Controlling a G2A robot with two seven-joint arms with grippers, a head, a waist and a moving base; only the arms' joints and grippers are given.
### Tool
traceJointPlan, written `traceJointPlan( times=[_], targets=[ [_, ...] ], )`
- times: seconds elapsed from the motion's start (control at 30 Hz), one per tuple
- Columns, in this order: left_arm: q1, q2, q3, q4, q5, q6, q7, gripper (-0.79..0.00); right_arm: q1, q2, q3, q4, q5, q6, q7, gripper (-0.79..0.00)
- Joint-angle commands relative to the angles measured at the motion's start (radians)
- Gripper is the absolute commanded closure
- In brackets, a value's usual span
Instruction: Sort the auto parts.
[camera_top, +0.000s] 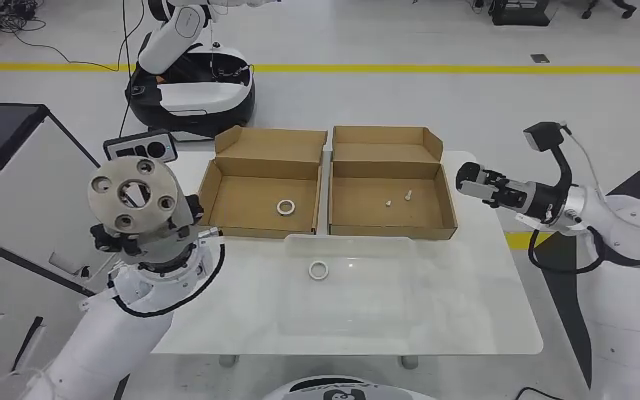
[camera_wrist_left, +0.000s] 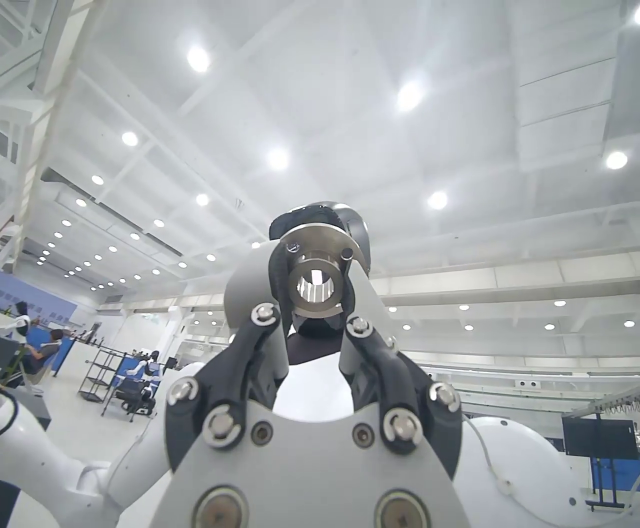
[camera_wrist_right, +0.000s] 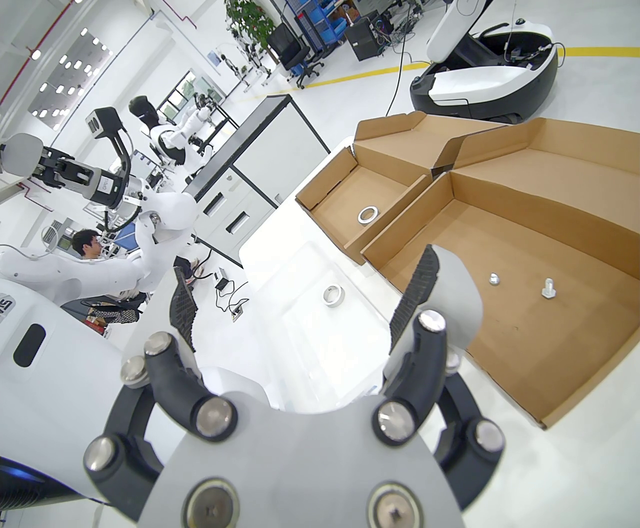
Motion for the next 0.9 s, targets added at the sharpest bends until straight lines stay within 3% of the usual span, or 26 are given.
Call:
traceJointPlan(
  times=[0.0, 0.27, 0.6, 0.87],
  targets=[
    [0.009, -0.003, -0.013, 0.000, -0.009, 0.011, -0.013, 0.000, 0.000, 0.000, 0.000, 0.000, 0.000, 0.000, 0.000, -0.785],
    [0.047, -0.014, -0.082, 0.035, 0.082, 0.067, -0.052, 0.000, 0.000, 0.000, 0.000, 0.000, 0.000, 0.000, 0.000, -0.785],
    [0.075, -0.027, -0.133, 0.040, 0.283, 0.127, -0.008, 0.000, 0.000, 0.000, 0.000, 0.000, 0.000, 0.000, 0.000, -0.785],
    [0.091, -0.046, -0.131, 0.012, 0.215, 0.125, 0.013, 0.000, 0.000, 0.000, 0.000, 0.000, 0.000, 0.000, 0.000, -0.785]
  ],
)
